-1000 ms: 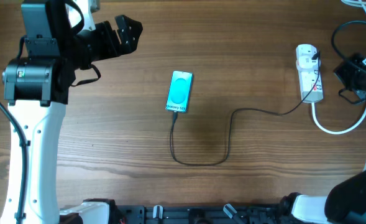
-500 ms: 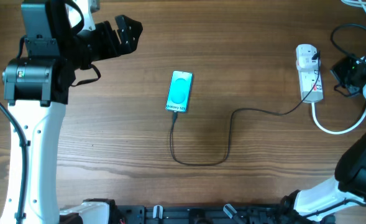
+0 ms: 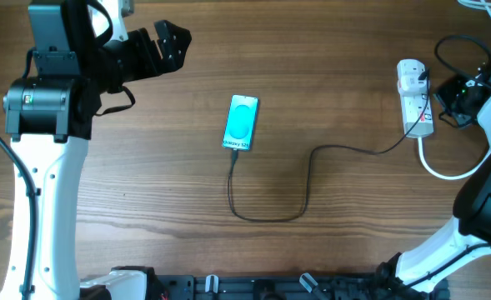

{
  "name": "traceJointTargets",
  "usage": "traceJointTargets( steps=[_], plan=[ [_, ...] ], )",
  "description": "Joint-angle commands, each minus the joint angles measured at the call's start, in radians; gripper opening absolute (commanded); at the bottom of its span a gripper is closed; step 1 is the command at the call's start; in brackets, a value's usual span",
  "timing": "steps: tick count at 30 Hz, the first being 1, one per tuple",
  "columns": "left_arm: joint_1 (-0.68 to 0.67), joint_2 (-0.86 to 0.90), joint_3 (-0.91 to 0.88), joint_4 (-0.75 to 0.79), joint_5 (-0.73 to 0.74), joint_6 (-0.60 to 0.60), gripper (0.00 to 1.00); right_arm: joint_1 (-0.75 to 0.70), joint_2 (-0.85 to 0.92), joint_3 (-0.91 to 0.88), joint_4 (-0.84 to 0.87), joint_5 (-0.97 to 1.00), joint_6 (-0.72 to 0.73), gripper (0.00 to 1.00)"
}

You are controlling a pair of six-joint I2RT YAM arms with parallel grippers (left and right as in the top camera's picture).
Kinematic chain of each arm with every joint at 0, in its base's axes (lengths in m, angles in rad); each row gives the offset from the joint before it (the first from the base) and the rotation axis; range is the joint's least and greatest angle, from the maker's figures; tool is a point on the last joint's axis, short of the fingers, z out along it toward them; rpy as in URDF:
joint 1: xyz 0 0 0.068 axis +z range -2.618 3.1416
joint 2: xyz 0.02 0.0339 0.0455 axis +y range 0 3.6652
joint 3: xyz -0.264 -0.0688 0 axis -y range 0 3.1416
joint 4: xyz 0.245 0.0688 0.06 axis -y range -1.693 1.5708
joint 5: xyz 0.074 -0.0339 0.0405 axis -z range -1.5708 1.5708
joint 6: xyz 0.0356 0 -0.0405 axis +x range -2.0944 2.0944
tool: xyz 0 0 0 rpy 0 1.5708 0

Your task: Plug charger to phone and switch on socket

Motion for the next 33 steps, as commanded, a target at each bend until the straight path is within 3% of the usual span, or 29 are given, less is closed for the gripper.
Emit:
traceJointTargets(
  steps=[1, 33],
  plan=[
    [0.000, -0.002, 0.005, 0.002, -0.010, 0.008, 1.00, 0.000, 0.045, 0.012, 0.023, -0.061, 0.006, 0.05],
    [-0.003, -0.001, 0.005, 0.002, -0.009, 0.008, 1.00, 0.019, 0.134, 0.012, 0.058, -0.168, -0.230, 0.05]
  ],
)
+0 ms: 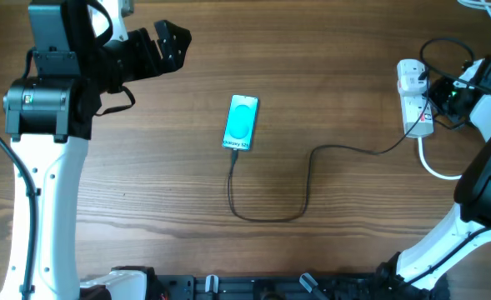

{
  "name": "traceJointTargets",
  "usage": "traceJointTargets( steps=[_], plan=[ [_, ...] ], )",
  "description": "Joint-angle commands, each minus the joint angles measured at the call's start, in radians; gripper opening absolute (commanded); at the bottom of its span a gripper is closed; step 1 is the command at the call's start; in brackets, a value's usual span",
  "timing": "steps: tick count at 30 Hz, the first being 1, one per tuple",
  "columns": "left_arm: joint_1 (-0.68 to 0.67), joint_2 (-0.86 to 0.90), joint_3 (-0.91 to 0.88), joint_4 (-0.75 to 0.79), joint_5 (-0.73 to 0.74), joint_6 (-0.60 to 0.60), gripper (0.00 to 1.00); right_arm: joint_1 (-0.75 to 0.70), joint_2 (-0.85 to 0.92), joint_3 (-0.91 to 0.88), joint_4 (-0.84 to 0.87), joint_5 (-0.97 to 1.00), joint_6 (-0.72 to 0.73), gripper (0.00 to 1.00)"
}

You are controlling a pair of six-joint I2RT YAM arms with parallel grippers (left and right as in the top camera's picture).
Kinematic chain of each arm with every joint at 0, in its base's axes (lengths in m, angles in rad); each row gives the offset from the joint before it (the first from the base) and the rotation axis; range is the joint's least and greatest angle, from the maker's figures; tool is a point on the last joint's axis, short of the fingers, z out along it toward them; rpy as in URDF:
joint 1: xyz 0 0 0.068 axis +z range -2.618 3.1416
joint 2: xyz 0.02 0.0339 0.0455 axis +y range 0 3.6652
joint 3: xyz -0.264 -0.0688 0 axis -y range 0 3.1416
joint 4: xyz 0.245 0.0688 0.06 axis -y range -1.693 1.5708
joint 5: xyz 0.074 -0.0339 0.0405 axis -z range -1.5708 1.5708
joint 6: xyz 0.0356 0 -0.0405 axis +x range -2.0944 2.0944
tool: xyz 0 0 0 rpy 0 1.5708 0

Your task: Plug charger to phone and switch on socket

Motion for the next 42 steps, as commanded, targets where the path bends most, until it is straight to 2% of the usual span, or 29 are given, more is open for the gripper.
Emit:
traceJointTargets(
  steps=[1, 14, 32, 36, 42],
  plan=[
    [-0.002, -0.001, 0.005, 0.002, -0.009, 0.008, 1.00, 0.018, 0.038, 0.006, -0.036, -0.046, -0.057, 0.04],
    [-0.002, -0.001, 0.005, -0.002, -0.009, 0.008, 1.00, 0.061, 0.042, 0.006, -0.070, -0.028, -0.101, 0.05],
    [-0.002, -0.001, 0.005, -0.002, -0.009, 0.008, 1.00, 0.067, 0.025, 0.013, -0.158, -0.012, -0.068, 0.05],
    [-0.002, -0.001, 0.005, -0.002, -0.009, 0.008, 1.00, 0.003, -0.108, 0.014, -0.169, -0.012, -0.035, 0.05],
    [-0.002, -0.001, 0.005, -0.002, -0.009, 0.008, 1.00, -0.089, -0.533, 0.014, -0.245, -0.063, 0.003, 0.08]
  ],
)
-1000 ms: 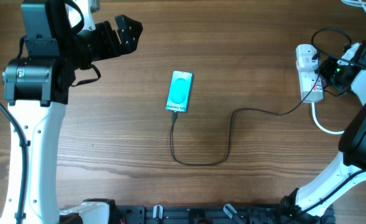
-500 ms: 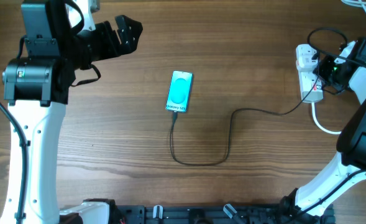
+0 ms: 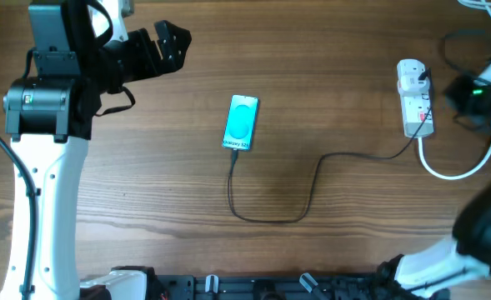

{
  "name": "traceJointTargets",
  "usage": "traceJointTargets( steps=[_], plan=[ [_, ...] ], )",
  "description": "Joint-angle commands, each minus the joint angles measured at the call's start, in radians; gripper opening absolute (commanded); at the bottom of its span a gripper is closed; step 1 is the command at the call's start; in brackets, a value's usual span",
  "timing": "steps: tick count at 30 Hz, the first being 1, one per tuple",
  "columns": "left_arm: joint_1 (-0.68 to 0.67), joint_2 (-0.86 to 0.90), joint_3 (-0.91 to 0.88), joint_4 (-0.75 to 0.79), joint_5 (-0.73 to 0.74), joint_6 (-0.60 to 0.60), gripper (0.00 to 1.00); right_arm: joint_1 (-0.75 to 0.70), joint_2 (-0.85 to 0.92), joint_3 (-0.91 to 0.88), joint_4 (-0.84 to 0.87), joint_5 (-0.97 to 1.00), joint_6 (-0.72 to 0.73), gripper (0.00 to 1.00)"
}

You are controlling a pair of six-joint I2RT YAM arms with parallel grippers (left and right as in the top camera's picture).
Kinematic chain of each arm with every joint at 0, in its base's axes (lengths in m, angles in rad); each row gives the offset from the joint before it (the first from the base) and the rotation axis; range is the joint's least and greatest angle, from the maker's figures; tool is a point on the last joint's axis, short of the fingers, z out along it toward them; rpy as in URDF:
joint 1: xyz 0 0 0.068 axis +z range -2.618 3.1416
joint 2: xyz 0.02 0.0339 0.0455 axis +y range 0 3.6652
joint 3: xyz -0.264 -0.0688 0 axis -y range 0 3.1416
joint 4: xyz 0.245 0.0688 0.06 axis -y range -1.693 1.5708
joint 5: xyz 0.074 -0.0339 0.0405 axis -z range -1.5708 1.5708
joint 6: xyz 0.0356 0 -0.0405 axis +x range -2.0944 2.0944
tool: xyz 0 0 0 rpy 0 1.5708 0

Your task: Plug charger to phone and switch on socket

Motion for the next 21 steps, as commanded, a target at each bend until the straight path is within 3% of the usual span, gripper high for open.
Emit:
traceJointTargets(
  steps=[1, 5, 7, 9, 10, 12, 14, 15, 18, 21],
  plan=[
    [-0.002, -0.001, 0.005, 0.002, -0.009, 0.008, 1.00, -0.019, -0.314, 0.010, -0.047, -0.104, 0.003, 0.09],
    [-0.002, -0.001, 0.005, 0.002, -0.009, 0.008, 1.00, 0.008, -0.620, 0.010, -0.171, -0.291, -0.089, 0.13],
    [-0.002, -0.001, 0.005, 0.002, -0.009, 0.008, 1.00, 0.018, -0.764, 0.010, -0.262, -0.343, -0.109, 0.20],
    [-0.002, -0.001, 0.005, 0.002, -0.009, 0.008, 1.00, 0.018, -0.870, 0.010, -0.335, -0.368, -0.109, 0.43],
    [-0.002, -0.001, 0.005, 0.002, -0.009, 0.008, 1.00, 0.018, -0.934, 0.010, -0.380, -0.367, -0.109, 0.59],
    [-0.002, -0.001, 0.005, 0.002, -0.009, 0.008, 1.00, 0.018, -1.040, 0.010, -0.468, -0.367, -0.108, 0.77],
    [-0.002, -0.001, 0.005, 0.002, -0.009, 0.008, 1.00, 0.018, -1.099, 0.010, -0.545, -0.367, -0.107, 0.86],
    [-0.002, -0.001, 0.005, 0.002, -0.009, 0.008, 1.00, 0.018, -1.124, 0.010, -0.588, -0.367, -0.106, 0.98],
    [-0.002, -0.001, 0.005, 0.002, -0.009, 0.008, 1.00, 0.018, -1.181, 0.010, -0.726, -0.358, -0.106, 1.00],
    [-0.002, -0.001, 0.005, 0.002, -0.009, 0.008, 1.00, 0.018, -1.183, 0.008, -0.758, -0.332, -0.108, 1.00]
  ],
)
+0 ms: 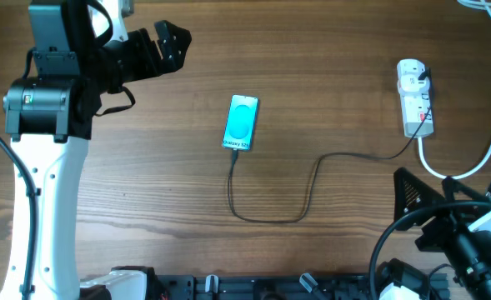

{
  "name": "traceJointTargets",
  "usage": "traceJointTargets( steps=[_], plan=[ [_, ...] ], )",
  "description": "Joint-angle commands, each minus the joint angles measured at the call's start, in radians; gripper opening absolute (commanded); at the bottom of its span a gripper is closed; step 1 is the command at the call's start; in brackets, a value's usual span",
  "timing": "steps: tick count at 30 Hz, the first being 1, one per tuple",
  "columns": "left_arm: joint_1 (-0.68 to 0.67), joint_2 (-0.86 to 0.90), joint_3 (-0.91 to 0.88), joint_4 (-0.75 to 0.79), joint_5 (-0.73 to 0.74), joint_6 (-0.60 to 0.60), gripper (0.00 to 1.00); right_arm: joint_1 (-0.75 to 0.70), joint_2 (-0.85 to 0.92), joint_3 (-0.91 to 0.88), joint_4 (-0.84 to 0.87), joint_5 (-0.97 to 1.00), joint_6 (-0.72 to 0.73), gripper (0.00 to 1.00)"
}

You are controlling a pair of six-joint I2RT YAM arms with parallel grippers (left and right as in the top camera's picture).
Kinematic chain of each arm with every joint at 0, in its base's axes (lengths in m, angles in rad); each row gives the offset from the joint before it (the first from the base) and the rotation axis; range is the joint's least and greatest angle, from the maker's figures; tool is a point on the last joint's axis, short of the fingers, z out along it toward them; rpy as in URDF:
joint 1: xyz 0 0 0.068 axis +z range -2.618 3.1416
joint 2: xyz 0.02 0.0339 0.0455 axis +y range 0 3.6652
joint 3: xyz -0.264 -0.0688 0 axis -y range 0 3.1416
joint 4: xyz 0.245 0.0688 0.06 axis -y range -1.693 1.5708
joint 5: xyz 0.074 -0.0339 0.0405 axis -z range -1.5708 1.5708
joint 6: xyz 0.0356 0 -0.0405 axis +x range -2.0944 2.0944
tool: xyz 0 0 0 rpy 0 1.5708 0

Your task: Plug charger to phone and switch on socket

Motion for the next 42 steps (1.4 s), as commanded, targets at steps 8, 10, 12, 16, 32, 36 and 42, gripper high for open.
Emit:
traceJointTargets(
  steps=[8, 10, 12, 16, 32, 36, 42],
  plan=[
    [-0.002, -0.001, 0.005, 0.002, -0.009, 0.008, 1.00, 0.039, -0.015, -0.145, 0.009, 0.058, -0.166, 1.00],
    [-0.002, -0.001, 0.005, 0.002, -0.009, 0.008, 1.00, 0.111, -0.029, -0.223, 0.112, 0.067, -0.163, 1.00],
    [-0.002, -0.001, 0.005, 0.002, -0.009, 0.008, 1.00, 0.249, -0.077, -0.356, 0.329, 0.093, -0.162, 1.00],
    [-0.002, -0.001, 0.005, 0.002, -0.009, 0.008, 1.00, 0.497, -0.237, -0.653, 0.737, 0.325, -0.163, 1.00],
    [-0.002, -0.001, 0.005, -0.002, -0.009, 0.008, 1.00, 0.550, -0.570, -1.310, 1.239, 0.473, -0.160, 1.00],
    [-0.002, -0.001, 0.005, -0.002, -0.009, 0.008, 1.00, 0.550, -0.570, -1.312, 1.240, 0.470, -0.163, 1.00],
    [-0.002, -0.001, 0.005, -0.002, -0.009, 0.008, 1.00, 0.550, -0.570, -1.339, 1.302, 0.470, -0.164, 1.00]
  ],
)
